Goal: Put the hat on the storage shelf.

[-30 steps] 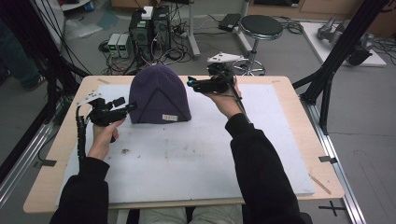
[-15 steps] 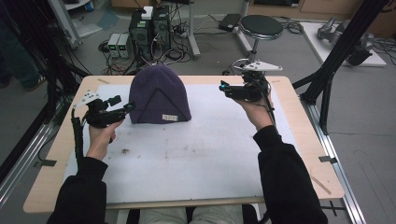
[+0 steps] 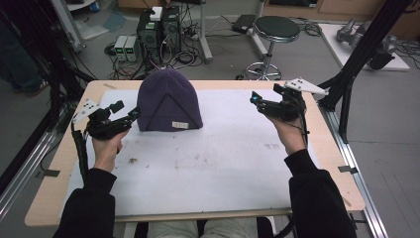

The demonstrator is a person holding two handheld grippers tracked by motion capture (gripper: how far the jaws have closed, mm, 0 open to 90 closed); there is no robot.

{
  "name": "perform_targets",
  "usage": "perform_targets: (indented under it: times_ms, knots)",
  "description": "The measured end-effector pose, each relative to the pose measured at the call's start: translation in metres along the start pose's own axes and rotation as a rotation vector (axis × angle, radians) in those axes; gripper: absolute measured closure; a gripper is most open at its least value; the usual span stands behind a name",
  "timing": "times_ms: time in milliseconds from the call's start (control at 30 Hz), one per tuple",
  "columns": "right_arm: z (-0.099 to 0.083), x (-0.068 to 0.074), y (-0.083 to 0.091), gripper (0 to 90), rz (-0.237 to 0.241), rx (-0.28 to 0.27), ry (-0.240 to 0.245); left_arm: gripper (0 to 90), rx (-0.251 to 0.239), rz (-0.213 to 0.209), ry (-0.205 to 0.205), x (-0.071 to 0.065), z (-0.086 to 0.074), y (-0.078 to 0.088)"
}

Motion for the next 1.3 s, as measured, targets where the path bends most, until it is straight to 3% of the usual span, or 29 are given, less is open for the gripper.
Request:
perform_targets:
  times_ms: [100, 300, 600, 700, 900, 1000, 1100, 1300]
  knots:
    - [-0.010, -0.002, 0.010, 11.9, -0.019, -0.023, 0.019, 19.9, -0.016, -0.003, -0.006, -0.004, -0.002, 0.003]
    - [-0.028, -0.009, 0.026, 11.9, -0.074, -0.073, -0.005, 19.5, -0.050, 0.031, -0.045, -0.008, -0.002, 0.010]
    - [-0.049, -0.010, 0.037, 11.9, -0.155, -0.105, 0.010, 20.2, -0.111, 0.084, -0.045, -0.006, -0.001, 0.024]
    - [-0.055, -0.010, 0.040, 11.9, -0.171, -0.110, -0.014, 19.5, -0.118, 0.094, -0.050, -0.005, -0.001, 0.028]
    - [-0.068, -0.009, 0.048, 11.8, -0.221, -0.095, -0.004, 19.3, -0.157, 0.128, -0.064, -0.002, -0.002, 0.041]
    - [-0.071, -0.009, 0.052, 11.9, -0.232, -0.122, -0.019, 19.5, -0.175, 0.130, -0.065, -0.002, -0.003, 0.045]
    - [-0.076, -0.010, 0.054, 11.9, -0.246, -0.120, -0.005, 19.5, -0.180, 0.147, -0.092, -0.003, -0.004, 0.048]
    - [-0.087, -0.011, 0.060, 11.9, -0.276, -0.124, 0.001, 19.5, -0.192, 0.162, -0.096, -0.005, -0.009, 0.052]
Point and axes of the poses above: each handheld gripper's, and its own axes: y roughly backward along the jaws, z roughly out of its top, x roughly to its left, the point moved 3 cm from there along -y, roughly forward along the jaws, and after that the axes turned 7 degrees about y, right-handed, at the moved point
